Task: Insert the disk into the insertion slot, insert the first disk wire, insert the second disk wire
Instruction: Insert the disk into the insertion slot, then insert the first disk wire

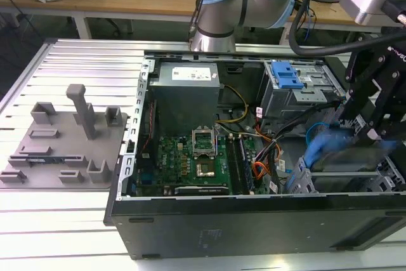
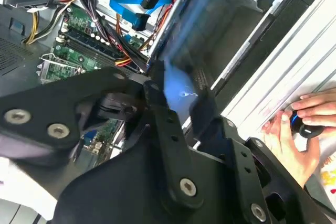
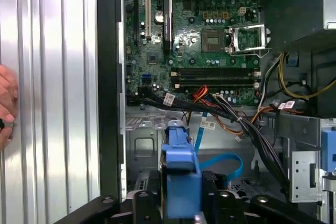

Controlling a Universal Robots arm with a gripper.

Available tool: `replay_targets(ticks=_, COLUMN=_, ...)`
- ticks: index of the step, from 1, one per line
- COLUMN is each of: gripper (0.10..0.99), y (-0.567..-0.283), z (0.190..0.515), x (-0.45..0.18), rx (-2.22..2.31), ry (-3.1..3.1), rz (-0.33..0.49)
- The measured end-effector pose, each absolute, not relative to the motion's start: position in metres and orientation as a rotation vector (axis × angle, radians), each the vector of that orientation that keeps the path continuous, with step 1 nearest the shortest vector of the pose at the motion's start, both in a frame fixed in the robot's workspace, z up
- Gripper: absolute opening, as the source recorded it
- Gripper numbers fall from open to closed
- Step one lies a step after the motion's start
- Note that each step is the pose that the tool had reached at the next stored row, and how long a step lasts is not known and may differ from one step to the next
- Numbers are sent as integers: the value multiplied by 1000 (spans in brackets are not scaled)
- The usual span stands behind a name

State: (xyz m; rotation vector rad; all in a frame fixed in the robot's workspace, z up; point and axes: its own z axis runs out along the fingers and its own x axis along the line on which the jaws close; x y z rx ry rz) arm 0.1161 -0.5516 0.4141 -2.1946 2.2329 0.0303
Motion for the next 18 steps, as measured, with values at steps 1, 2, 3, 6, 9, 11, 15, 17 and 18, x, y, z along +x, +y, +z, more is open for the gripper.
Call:
replay_targets(ticks=1, gripper=494, y=-552, z=414, x=116, rx=-2195, ry=2233, rz=30)
replay_targets(ticks=2, gripper=620, y=-552, z=414, x=116, rx=-2195, ry=2233, rz=30)
replay_targets(ticks=3, gripper=620, y=-552, z=414, x=116, rx=-2195, ry=2233, rz=30)
replay_targets(ticks=6, gripper=620, y=-552, z=414, x=116, rx=-2195, ry=2233, rz=30)
replay_targets(ticks=9, gripper=620, y=-552, z=414, x=116, rx=-2195, ry=2233, rz=30)
replay_targets(ticks=11, gripper=620, y=-552, z=414, x=116, rx=-2195, ry=2233, rz=30)
replay_targets(ticks=15, gripper=620, y=-552, z=413, x=116, rx=-2195, ry=2233, rz=30)
replay_targets(ticks=17, gripper=620, y=-552, z=413, x=116, rx=-2195, ry=2233, rz=30)
replay_targets(ticks=18, gripper=620, y=-552, z=413, x=116, rx=-2195, ry=2233, rz=30)
